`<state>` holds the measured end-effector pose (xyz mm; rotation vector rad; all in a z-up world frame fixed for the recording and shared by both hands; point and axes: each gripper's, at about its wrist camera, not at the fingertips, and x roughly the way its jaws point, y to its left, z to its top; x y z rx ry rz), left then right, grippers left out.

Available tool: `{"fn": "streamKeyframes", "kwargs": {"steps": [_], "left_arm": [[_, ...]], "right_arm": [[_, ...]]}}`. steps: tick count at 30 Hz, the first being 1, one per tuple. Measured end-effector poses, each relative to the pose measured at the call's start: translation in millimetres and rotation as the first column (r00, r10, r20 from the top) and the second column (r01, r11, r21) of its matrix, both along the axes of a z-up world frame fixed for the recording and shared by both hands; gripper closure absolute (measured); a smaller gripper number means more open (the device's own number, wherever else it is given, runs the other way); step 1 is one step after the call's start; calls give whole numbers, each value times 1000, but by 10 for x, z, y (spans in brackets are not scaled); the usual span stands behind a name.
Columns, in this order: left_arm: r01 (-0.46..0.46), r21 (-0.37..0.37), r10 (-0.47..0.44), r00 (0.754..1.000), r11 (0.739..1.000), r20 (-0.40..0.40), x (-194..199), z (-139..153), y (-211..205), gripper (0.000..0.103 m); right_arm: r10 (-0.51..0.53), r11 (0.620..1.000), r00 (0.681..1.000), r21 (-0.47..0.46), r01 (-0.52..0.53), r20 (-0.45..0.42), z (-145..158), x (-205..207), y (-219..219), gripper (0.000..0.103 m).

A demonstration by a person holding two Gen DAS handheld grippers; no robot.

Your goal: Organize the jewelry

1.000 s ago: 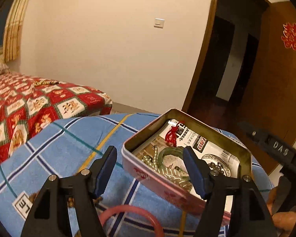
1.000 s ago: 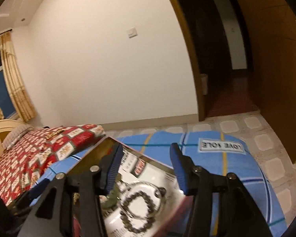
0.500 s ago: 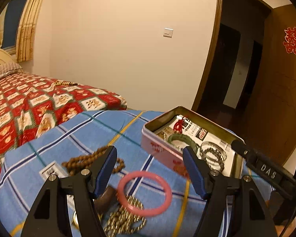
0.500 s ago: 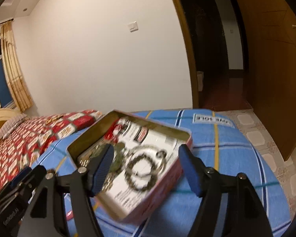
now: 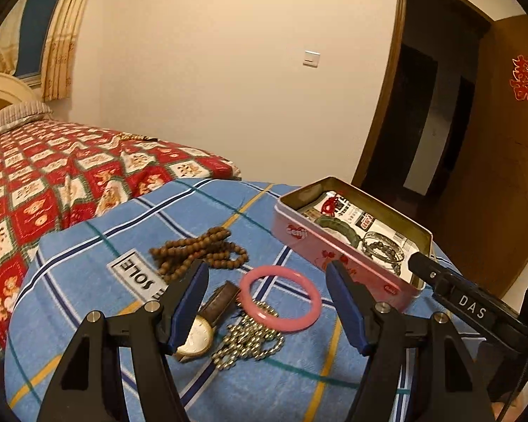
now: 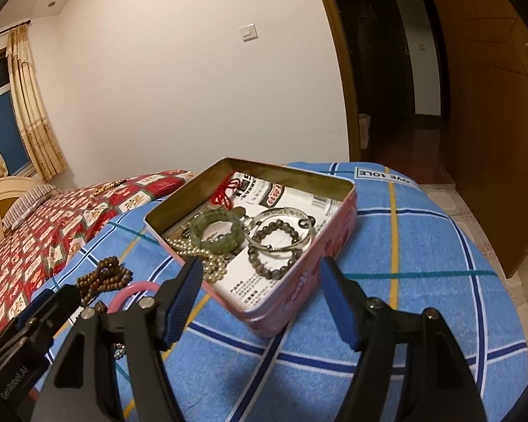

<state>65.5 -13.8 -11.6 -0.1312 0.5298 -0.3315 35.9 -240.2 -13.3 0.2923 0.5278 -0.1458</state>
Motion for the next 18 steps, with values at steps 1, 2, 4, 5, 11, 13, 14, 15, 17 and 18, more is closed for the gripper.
{"fn": "streamKeyframes", "kwargs": {"steps": [1, 2, 4, 5, 11, 13, 14, 15, 17, 18], "left_arm": [[-5, 3, 5, 1000, 1000, -2, -17, -3, 18, 34], [-8, 5, 8, 1000, 1000, -2, -32, -3, 22, 34], [-10, 11, 10, 1000, 1000, -2, -71, -4, 45, 34], [-13, 13, 13, 1000, 1000, -4, -88, -3, 60, 34], [-56, -80, 50, 996, 995, -76, -115, -28, 334, 34], [-68, -106, 57, 994, 992, -97, -120, -32, 463, 34], [-82, -89, 74, 993, 993, -90, -131, -18, 520, 34], [-91, -92, 83, 992, 992, -92, -134, -7, 561, 34], [-109, -68, 104, 992, 992, -75, -151, 26, 674, 34], [-121, -48, 118, 990, 991, -72, -153, 37, 721, 34]], "right_arm": [[0, 1000, 1000, 2, 0, -1, -5, -15, 1, 32], [-2, 1000, 1000, 3, 2, -3, -9, -23, 2, 32], [-4, 1000, 1000, 5, 4, -2, -13, -52, 9, 32], [-4, 1000, 1000, 4, 4, -1, -14, -65, 16, 32], [30, 999, 999, -27, -30, 10, 9, -141, 142, 32], [51, 998, 999, -39, -50, 12, 16, -152, 196, 32], [61, 997, 998, -43, -61, 10, 17, -153, 221, 32], [70, 996, 997, -47, -70, 9, 17, -153, 242, 32], [86, 995, 996, -56, -85, 8, 18, -151, 281, 32], [94, 994, 996, -62, -93, 7, 18, -144, 300, 32]]}}
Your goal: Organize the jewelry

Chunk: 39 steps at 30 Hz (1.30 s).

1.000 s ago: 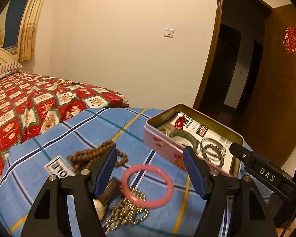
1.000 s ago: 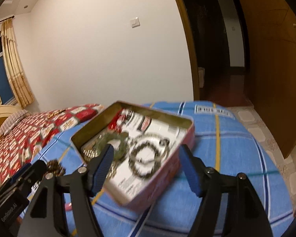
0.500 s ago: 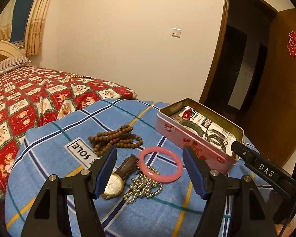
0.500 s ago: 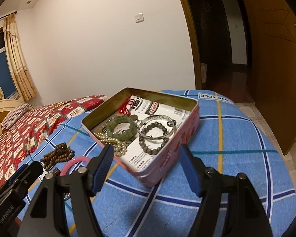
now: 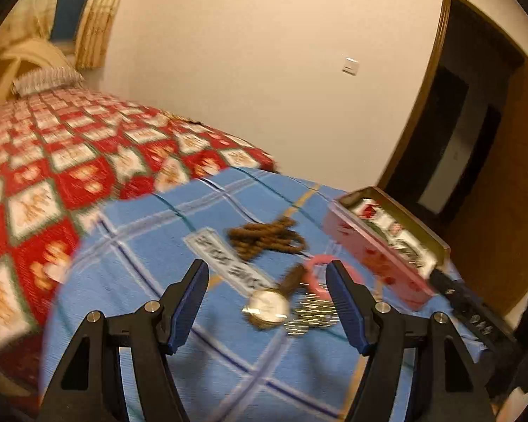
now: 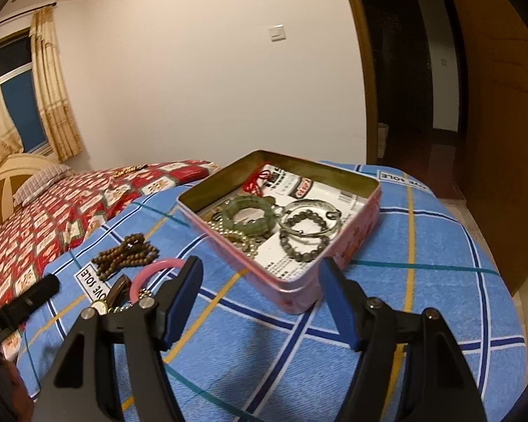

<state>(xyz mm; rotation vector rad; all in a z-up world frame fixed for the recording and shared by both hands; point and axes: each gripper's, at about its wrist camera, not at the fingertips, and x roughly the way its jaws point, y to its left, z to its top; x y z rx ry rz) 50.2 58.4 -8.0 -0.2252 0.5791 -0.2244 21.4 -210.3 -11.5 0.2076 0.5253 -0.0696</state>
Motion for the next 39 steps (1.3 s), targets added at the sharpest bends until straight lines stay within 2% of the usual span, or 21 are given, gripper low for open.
{"fn": "streamKeyframes", "kwargs": {"steps": [2, 6, 12, 18, 22, 31, 33, 34, 37, 38, 39], "left_arm": [[-20, 25, 20, 1000, 999, 2, 7, 6, 92, 34], [-33, 39, 34, 998, 999, -43, 75, -59, 254, 34], [4, 19, -2, 995, 1000, -101, 151, -142, 303, 34], [-16, 32, 18, 996, 999, -88, 111, -120, 324, 34], [-24, 45, 27, 997, 999, -78, 93, -101, 385, 34], [-33, 70, 38, 997, 997, -70, 87, -94, 479, 34], [-31, 71, 36, 997, 997, -72, 86, -98, 481, 34], [-28, 72, 34, 997, 997, -73, 86, -100, 478, 34], [-20, 86, 26, 997, 996, -78, 94, -108, 447, 34], [-16, 90, 23, 997, 996, -79, 97, -109, 432, 34], [-12, 94, 19, 997, 995, -80, 99, -110, 418, 34]], "right_arm": [[7, 1000, 1000, -3, -7, -5, -4, 9, 25, 32], [25, 1000, 1000, 12, -24, -15, -20, 25, 52, 32], [101, 993, 992, 75, -95, -71, -105, 61, 193, 32], [262, 963, 951, 110, -246, -166, -229, 218, 613, 32], [333, 942, 912, 137, -307, -240, -338, 381, 859, 38], [352, 935, 892, 60, -350, -283, -361, 636, 1224, 38], [365, 929, 887, 52, -366, -283, -361, 633, 1244, 49], [379, 924, 881, 61, -378, -282, -366, 630, 1228, 64], [385, 920, 876, 47, -389, -291, -371, 616, 1191, 74], [391, 917, 873, 46, -395, -293, -372, 606, 1181, 81], [392, 917, 872, 45, -397, -295, -374, 601, 1171, 83]]}}
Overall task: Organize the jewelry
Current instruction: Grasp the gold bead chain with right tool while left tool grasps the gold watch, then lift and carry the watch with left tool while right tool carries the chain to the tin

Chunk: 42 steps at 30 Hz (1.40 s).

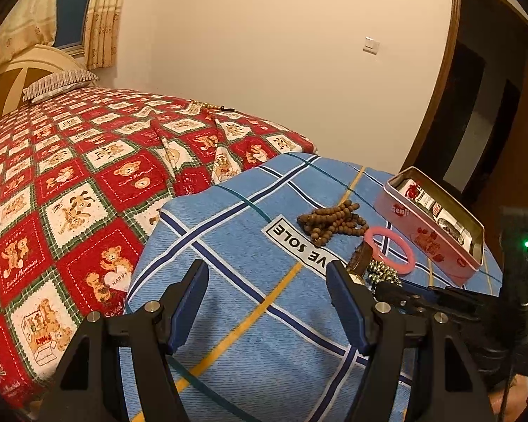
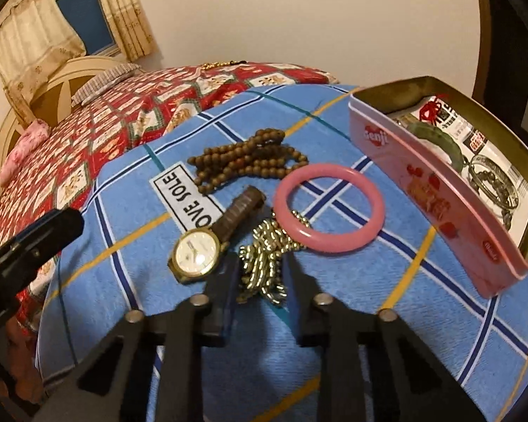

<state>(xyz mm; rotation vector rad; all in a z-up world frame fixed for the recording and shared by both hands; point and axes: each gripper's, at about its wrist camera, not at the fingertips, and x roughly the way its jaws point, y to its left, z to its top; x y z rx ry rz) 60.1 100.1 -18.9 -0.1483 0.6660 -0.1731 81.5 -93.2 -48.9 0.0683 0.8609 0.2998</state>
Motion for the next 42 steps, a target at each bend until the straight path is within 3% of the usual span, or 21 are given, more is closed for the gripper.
{"fn": "streamKeyframes", "kwargs": {"steps": [6, 10, 16, 21, 24, 26, 29, 33, 38, 42], "left_arm": [[56, 29, -55, 998, 998, -21, 25, -21, -116, 34], [145, 56, -142, 989, 988, -42, 54, -40, -288, 34], [262, 105, -253, 963, 959, -96, 174, -111, -629, 34], [286, 140, -268, 954, 948, -134, 317, -162, -816, 34], [298, 141, -267, 942, 944, -203, 431, -251, -865, 34], [312, 137, -272, 929, 940, -250, 479, -319, -884, 44], [322, 142, -282, 927, 936, -246, 477, -311, -897, 51], [313, 147, -273, 931, 938, -242, 473, -304, -870, 67], [310, 98, -281, 931, 946, -234, 479, -290, -807, 67], [263, 70, -248, 954, 962, -169, 369, -202, -719, 67]], "right_arm": [[2, 996, 1000, 86, -4, 15, 23, -86, -158, 88], [8, 995, 994, 96, -18, 112, 173, -275, -250, 88], [-85, 993, 970, 104, 63, 230, 352, -409, -428, 88], [-135, 983, 946, 158, 91, 296, 461, -467, -555, 88], [-157, 976, 938, 192, 100, 309, 502, -480, -632, 88], [-177, 972, 935, 202, 117, 308, 506, -469, -672, 88], [-192, 967, 938, 218, 131, 290, 484, -431, -707, 88], [-190, 968, 938, 215, 130, 290, 480, -437, -714, 88], [-190, 970, 937, 201, 134, 293, 466, -441, -712, 88], [-210, 968, 931, 197, 155, 300, 465, -451, -740, 88]]}}
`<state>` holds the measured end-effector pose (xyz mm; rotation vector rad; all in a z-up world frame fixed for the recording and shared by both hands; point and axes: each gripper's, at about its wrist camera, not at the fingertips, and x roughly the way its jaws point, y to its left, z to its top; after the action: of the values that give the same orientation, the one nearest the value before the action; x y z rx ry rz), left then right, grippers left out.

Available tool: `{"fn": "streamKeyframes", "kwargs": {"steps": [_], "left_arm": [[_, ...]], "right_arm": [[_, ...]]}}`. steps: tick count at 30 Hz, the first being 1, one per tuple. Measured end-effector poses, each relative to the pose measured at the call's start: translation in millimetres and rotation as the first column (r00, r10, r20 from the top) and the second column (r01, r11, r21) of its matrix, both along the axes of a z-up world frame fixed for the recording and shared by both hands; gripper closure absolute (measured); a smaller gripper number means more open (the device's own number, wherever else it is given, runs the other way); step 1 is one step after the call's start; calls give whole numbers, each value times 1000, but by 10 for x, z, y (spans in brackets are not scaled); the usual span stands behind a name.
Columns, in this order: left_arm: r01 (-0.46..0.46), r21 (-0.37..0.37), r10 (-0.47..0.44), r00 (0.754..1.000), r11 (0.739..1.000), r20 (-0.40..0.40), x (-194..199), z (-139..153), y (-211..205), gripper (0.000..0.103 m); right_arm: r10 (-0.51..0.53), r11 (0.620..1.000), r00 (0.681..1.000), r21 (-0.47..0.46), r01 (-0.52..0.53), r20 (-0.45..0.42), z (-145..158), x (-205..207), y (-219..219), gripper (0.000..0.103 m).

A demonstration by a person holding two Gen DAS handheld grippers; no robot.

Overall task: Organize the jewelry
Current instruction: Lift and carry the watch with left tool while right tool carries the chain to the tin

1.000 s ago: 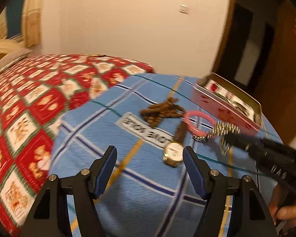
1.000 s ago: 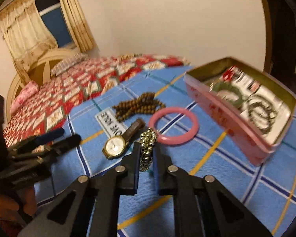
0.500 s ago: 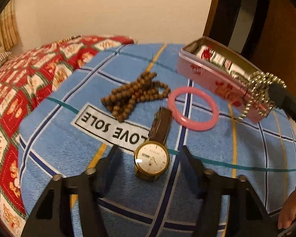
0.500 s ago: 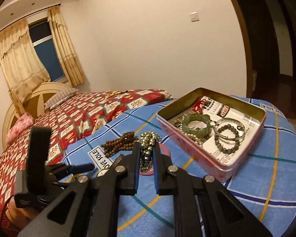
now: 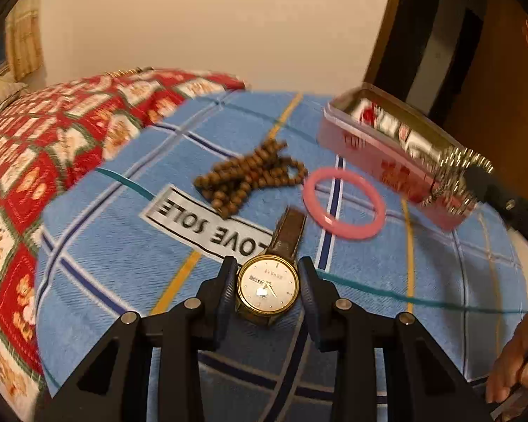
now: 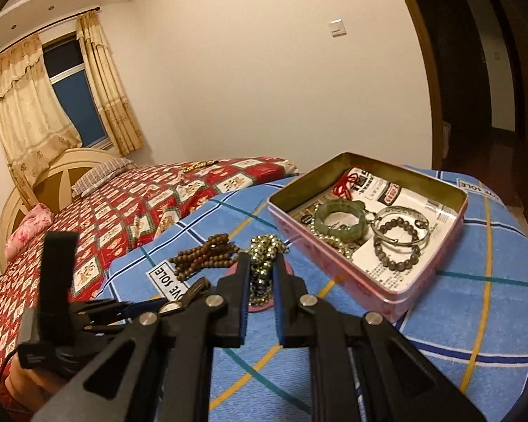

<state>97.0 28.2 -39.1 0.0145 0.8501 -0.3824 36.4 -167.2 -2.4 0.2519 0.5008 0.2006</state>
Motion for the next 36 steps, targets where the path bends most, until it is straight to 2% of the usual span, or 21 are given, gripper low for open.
{"fn": "streamKeyframes", "kwargs": {"steps": [1, 8, 12, 19, 25, 30, 36], "left_arm": [[-20, -23, 21, 999, 1000, 40, -57, 61, 40, 67], [-69, -153, 96, 979, 986, 178, -300, 271, 169, 67], [-69, -204, 109, 976, 976, 190, -327, 296, 190, 67], [15, -228, 33, 978, 974, 207, -353, 310, -21, 67], [79, -239, -22, 972, 968, 234, -278, 373, -253, 67], [115, -271, -38, 961, 955, 273, -166, 517, -459, 67], [183, -310, -90, 952, 933, 291, 8, 610, -845, 67]], "right_arm": [[-7, 1000, 1000, -1, 7, 2, 1, -4, -10, 88], [-39, 999, 999, -5, 39, 27, 43, -51, -56, 88], [-64, 998, 996, -25, 66, 67, 107, -103, -84, 88], [-137, 990, 986, -14, 139, 96, 174, -206, -307, 88], [-209, 975, 970, -56, 217, 121, 237, -220, -536, 88], [-263, 959, 954, -69, 275, 141, 311, -118, -794, 88], [-268, 961, 953, -30, 274, 143, 345, 108, -1008, 88]]}}
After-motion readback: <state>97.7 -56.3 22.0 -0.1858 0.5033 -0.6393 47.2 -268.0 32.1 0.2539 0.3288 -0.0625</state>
